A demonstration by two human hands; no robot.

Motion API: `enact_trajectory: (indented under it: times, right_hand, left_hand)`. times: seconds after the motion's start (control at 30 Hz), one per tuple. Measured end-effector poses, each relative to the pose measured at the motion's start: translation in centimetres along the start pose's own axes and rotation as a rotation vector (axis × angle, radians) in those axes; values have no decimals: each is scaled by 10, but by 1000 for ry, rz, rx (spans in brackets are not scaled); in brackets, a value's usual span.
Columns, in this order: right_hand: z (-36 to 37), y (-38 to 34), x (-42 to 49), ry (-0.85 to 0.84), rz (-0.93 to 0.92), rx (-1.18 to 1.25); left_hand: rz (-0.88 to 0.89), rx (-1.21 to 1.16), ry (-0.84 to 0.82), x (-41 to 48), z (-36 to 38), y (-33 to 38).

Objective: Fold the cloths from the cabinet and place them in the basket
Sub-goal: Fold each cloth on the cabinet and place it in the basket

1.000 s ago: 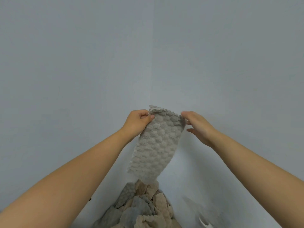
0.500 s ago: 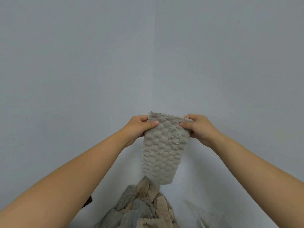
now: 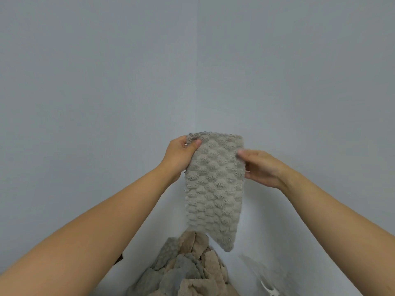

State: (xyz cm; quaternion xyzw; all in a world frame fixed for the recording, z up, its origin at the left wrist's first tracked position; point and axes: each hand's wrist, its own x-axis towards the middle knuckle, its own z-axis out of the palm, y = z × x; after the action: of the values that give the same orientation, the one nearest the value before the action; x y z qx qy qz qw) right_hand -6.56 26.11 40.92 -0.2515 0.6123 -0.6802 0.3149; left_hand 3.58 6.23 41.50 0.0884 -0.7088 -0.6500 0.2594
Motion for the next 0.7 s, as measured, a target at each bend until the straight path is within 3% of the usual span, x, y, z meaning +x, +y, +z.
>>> enact_trajectory:
  times: [0.1, 0.27, 0.43, 0.7]
  right_hand:
    - [-6, 14, -2, 65, 55, -198]
    - [-1, 8, -4, 199, -9, -140]
    - [-9, 9, -8, 231, 18, -138]
    - [-10, 14, -5, 228, 31, -44]
  left_hand:
    - [-125, -3, -34, -1, -1, -6]
    - [-460, -403, -319, -11, -3, -9]
    - [-432, -247, -423, -20, 1, -31]
    - [-451, -390, -519, -30, 0, -50]
